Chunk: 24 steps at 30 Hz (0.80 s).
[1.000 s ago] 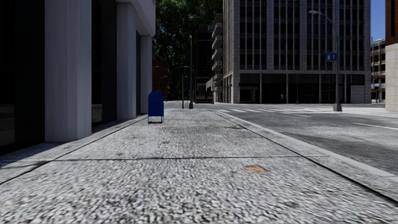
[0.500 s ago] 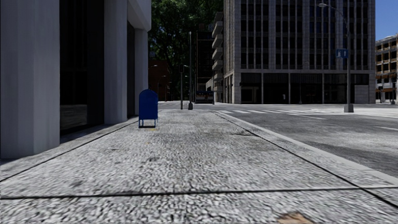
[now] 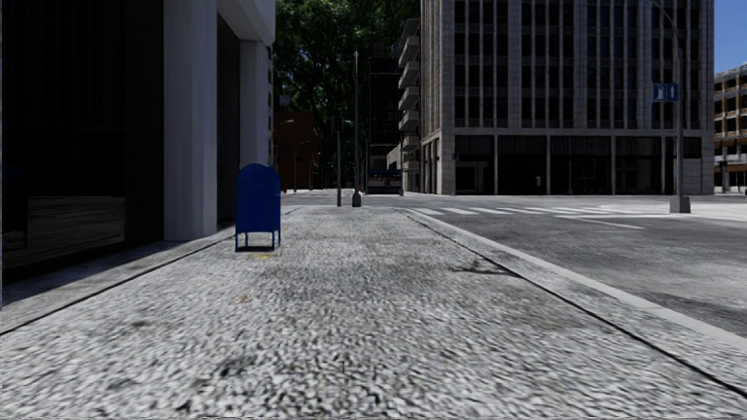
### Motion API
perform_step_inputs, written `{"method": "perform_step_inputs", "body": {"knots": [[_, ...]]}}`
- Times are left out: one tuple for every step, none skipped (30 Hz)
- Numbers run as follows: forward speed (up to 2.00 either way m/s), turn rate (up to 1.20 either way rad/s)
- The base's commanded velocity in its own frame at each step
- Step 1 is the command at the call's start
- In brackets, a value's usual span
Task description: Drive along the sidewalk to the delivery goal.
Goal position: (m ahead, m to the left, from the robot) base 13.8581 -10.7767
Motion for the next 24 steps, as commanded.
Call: {"method": "perform_step_inputs", "body": {"knots": [[2.0, 0.0], [2.0, 0.0], [2.0, 0.0], [2.0, 0.0], [2.0, 0.0], [2.0, 0.0], [2.0, 0.0], [2.0, 0.0], [2.0, 0.0], [2.0, 0.0], [2.0, 0.0], [2.0, 0.0], [2.0, 0.0], [2.0, 0.0], [2.0, 0.0], [2.0, 0.0], [2.0, 0.0], [2.0, 0.0], [2.0, 0.0], [2.0, 0.0], [2.0, 0.0], [2.0, 0.0], [2.0, 0.0], [2.0, 0.0]]}}
